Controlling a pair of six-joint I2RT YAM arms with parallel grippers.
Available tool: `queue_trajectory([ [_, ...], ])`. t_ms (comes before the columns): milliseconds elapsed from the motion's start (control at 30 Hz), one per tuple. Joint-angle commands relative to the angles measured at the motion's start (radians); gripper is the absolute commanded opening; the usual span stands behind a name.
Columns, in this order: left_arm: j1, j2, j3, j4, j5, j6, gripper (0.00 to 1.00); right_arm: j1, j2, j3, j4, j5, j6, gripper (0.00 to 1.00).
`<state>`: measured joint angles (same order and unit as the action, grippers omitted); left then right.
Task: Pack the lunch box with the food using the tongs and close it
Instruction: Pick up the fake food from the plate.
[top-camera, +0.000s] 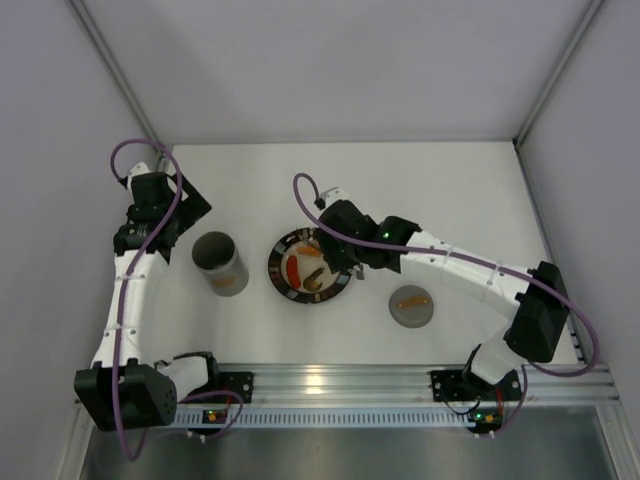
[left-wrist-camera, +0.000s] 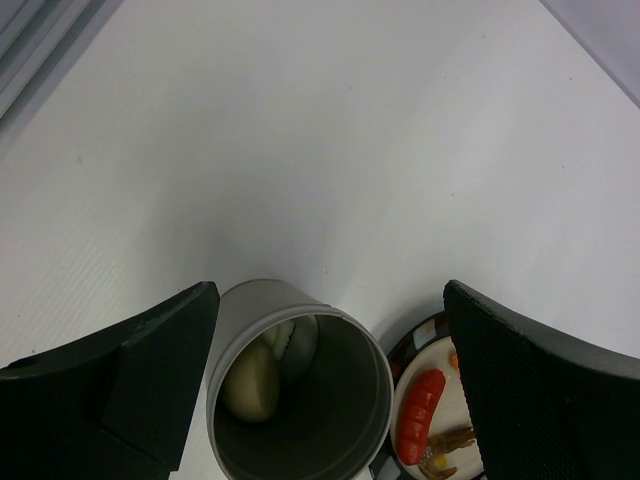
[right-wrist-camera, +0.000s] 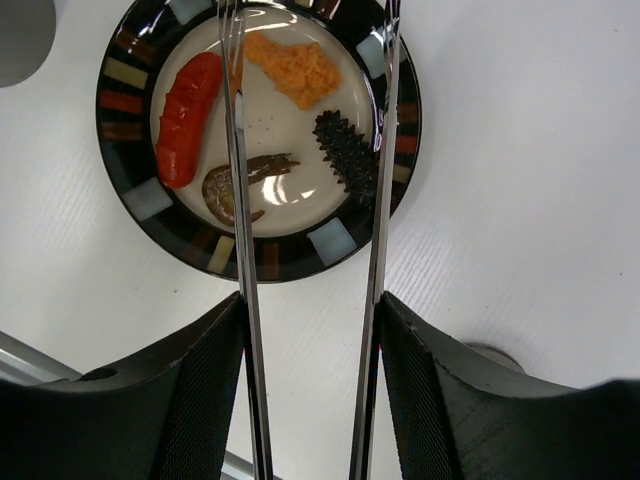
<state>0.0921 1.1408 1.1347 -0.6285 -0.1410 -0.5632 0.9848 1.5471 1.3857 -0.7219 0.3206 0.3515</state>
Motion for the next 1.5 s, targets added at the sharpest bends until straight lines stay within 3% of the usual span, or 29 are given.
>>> queue_trajectory([
  [0, 0.009, -0.012, -0.010, 0.053, 0.011, -0.004, 0.99, -0.012, 0.031, 0.012, 0.088, -0.037, -0.017, 0.54],
  [900, 0.008, -0.013, -0.013, 0.055, 0.018, 0.000, 0.99, -0.017, 0.120, -0.010, 0.081, -0.060, -0.022, 0.52],
  [1300, 0.009, -0.013, -0.015, 0.052, 0.018, 0.002, 0.99, -0.020, 0.113, -0.011, 0.065, -0.048, -0.016, 0.36],
  [1467, 0.009, -0.015, -0.015, 0.055, 0.020, 0.002, 0.99, -0.018, 0.094, -0.008, 0.061, -0.048, -0.014, 0.21],
])
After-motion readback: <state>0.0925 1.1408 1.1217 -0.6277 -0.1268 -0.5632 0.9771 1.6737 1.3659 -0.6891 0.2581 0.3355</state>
